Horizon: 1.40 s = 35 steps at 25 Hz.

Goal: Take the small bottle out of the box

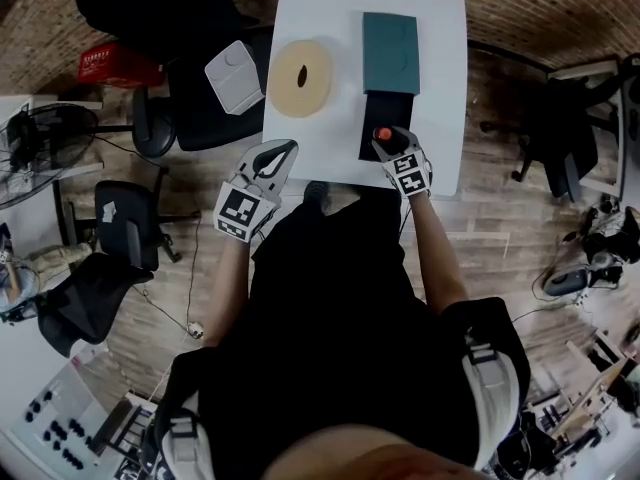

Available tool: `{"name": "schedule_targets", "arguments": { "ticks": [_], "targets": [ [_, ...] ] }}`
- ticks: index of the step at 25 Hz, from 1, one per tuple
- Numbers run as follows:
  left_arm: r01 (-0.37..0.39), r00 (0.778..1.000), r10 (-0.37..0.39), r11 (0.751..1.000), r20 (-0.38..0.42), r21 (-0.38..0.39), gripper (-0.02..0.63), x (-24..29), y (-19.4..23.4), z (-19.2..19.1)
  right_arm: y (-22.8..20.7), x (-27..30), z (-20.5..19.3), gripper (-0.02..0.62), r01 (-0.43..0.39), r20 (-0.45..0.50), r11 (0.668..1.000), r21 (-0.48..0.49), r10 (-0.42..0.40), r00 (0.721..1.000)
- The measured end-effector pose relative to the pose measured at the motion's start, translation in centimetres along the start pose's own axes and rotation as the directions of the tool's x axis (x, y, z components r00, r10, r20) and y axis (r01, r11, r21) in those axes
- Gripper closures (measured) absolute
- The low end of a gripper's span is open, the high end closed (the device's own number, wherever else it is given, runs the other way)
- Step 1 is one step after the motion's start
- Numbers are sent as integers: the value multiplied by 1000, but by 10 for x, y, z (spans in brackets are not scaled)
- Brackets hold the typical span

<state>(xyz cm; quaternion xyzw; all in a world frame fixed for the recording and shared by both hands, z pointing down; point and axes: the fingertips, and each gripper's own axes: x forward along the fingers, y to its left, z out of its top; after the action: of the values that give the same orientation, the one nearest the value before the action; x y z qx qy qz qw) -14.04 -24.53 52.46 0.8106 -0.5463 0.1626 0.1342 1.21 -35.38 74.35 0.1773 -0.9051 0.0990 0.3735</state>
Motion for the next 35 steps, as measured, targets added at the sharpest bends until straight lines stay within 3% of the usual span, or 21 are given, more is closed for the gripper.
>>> {"name": "schedule_targets", "arguments": {
  "ticks": [12, 35],
  "targets": [
    [22, 1000, -22, 1000, -1, 1, 586, 0, 0, -3, -1, -2, -2, 402, 16, 12, 1000, -9, -16, 1000],
    [134, 990, -137, 988, 41, 74, 586, -24, 13, 5, 12, -33, 19, 403, 202, 43, 979, 29, -203, 978]
  ]
}}
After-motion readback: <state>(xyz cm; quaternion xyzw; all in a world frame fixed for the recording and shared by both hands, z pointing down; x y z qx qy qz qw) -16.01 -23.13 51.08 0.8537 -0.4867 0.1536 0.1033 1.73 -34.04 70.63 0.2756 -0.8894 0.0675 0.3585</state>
